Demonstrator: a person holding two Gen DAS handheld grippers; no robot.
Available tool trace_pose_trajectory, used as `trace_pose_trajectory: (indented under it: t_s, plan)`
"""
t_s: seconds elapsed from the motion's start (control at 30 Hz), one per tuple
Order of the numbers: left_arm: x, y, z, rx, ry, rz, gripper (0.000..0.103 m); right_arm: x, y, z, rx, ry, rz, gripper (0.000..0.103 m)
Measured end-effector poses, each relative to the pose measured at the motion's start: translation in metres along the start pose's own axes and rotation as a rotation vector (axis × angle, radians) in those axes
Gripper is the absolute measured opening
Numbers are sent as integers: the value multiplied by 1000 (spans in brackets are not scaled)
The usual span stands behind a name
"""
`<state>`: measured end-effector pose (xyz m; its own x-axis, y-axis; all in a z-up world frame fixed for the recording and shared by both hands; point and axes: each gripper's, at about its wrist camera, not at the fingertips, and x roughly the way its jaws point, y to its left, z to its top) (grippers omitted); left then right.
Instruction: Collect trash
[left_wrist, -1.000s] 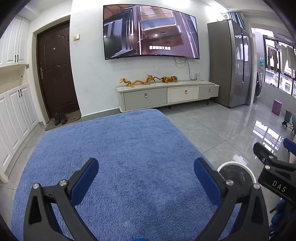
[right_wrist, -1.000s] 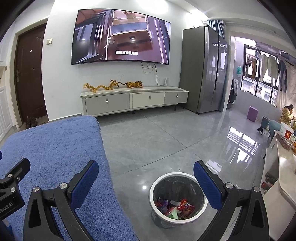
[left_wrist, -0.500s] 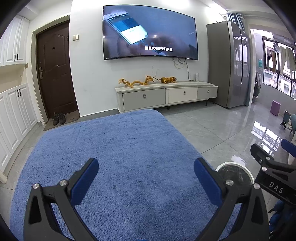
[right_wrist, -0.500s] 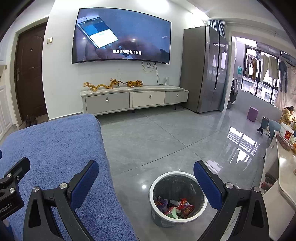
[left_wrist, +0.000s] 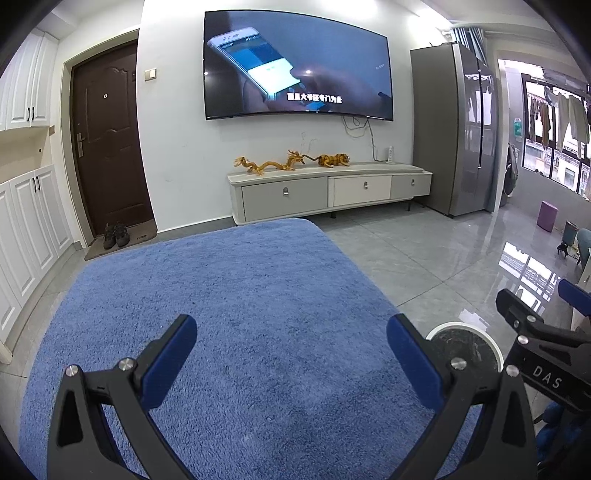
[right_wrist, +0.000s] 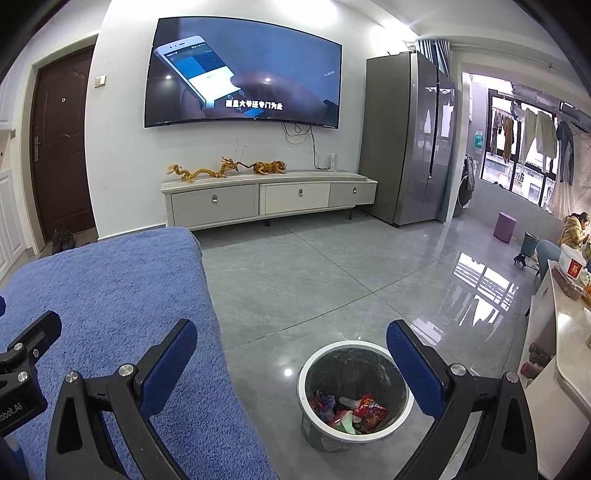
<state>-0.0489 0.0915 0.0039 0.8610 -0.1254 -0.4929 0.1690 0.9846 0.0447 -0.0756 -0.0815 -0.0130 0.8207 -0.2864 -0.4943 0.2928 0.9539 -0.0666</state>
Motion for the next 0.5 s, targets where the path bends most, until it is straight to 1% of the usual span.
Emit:
trace_pose_trajectory:
  t_s: [0.5]
  plan:
    - [-8,-1,2,0,-7,3,103,-11,-2,0,4,-15,0,103]
